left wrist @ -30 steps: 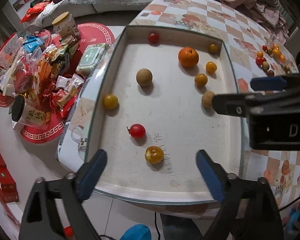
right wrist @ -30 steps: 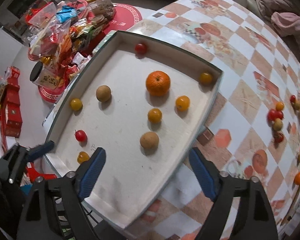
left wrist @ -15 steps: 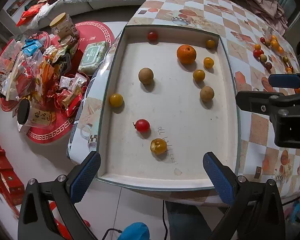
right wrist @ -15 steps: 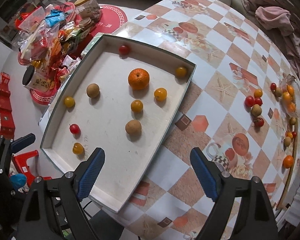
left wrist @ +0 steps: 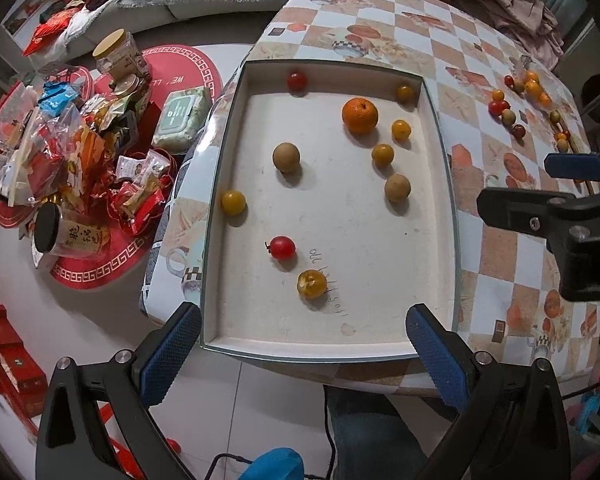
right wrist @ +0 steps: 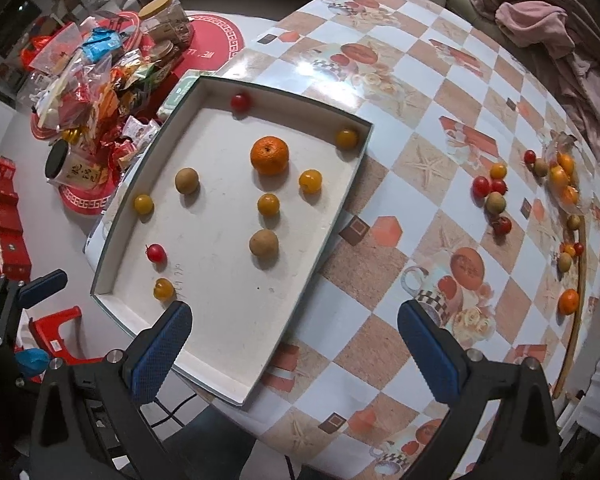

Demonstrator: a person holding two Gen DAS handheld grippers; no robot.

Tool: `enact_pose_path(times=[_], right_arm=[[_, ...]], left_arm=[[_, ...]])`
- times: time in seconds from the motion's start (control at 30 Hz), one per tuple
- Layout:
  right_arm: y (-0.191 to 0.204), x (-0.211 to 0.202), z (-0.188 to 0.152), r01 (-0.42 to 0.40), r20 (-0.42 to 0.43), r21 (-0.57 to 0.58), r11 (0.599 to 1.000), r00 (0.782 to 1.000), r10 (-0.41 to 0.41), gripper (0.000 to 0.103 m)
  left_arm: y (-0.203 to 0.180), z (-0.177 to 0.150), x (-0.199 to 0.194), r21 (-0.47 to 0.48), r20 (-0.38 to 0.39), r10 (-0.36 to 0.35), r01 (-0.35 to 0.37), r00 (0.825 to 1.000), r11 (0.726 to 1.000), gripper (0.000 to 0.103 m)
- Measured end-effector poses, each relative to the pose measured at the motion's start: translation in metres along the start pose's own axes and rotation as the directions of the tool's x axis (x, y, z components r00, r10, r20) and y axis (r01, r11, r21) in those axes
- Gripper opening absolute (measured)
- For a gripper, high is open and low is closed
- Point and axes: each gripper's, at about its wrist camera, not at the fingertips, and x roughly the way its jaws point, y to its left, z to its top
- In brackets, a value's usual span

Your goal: Organize fruits

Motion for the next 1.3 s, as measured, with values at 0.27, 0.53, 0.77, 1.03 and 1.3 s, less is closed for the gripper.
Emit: enact_pose_path(times=[0.27,0.53,0.77,1.03,1.3], right_arm=[[0.0,-0.009,-0.007,0.025,-0.002,-0.009,1.0,1.0,-0.025,0.103],[0.003,-0.016,-0.01,0.034,0.013,-0.022,0.999,0.999,-0.034,0.103],[0.002,-0.02,-0.009,0.036,0.027,-0.023,0.999,0.999,-0.036,0.103],[0.001,-0.021,-0.008,0.04,0.032,-0.024,0.999,0.999,-0.039,0.103],[0.0,-0.024,-0.008,0.04,0.039,-0.022,0.999,0.998,-0.039,0.103]], left_arm=[[-0.008,0.009,-0.013,0.046,0.023,0.002,-0.003,1.0,0.999,0.103],[-0.014,0.012,-0.019,0.08,0.027,0.01,-0.012,1.0,0.997,0.103],[-0.015,0.013,-0.022,0.094,0.033,0.014,-0.017,0.999,0.995,0.103],[-0.017,0.015,-0.025,0.106,0.05,0.027,-0.032,0.998,0.994,0.103],[-0.019,0.015,-0.026,0.113,0.052,0.032,-0.037,0.998,0.993,0.103]])
